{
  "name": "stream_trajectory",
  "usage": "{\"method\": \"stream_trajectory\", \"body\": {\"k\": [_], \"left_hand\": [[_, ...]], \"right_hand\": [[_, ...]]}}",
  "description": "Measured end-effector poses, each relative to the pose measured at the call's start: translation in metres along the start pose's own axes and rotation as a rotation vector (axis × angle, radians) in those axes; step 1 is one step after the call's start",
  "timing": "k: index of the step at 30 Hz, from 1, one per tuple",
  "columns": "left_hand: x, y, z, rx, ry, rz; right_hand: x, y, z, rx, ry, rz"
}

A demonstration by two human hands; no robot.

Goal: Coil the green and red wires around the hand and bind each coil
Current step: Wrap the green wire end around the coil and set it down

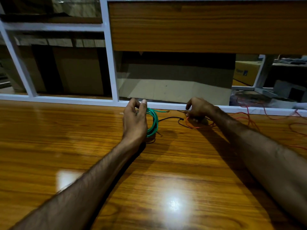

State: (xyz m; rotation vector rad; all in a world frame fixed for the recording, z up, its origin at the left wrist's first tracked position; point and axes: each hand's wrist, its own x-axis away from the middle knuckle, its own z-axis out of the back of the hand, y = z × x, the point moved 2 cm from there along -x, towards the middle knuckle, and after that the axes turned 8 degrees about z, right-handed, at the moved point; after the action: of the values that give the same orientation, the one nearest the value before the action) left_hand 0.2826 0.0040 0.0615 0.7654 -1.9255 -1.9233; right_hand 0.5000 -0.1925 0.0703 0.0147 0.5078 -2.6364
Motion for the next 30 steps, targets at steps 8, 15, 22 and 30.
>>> {"method": "stream_trajectory", "body": {"k": [8,15,22,30], "left_hand": [[0.005,0.004,0.0,0.006,-0.025,0.005],[0.002,0.001,0.002,-0.003,-0.022,0.004],[-0.002,-0.001,0.003,-0.02,0.041,-0.029],[-0.006,0.001,0.01,-0.043,0.127,-0.065]], "right_hand": [[-0.003,0.006,-0.008,0.259,0.077,0.123],[-0.003,-0.01,-0.013,0.312,0.102,0.212],[0.036,-0.055,0.013,-0.45,0.316,0.386],[0.112,-0.097,0.037,-1.29,0.083,0.331]]}}
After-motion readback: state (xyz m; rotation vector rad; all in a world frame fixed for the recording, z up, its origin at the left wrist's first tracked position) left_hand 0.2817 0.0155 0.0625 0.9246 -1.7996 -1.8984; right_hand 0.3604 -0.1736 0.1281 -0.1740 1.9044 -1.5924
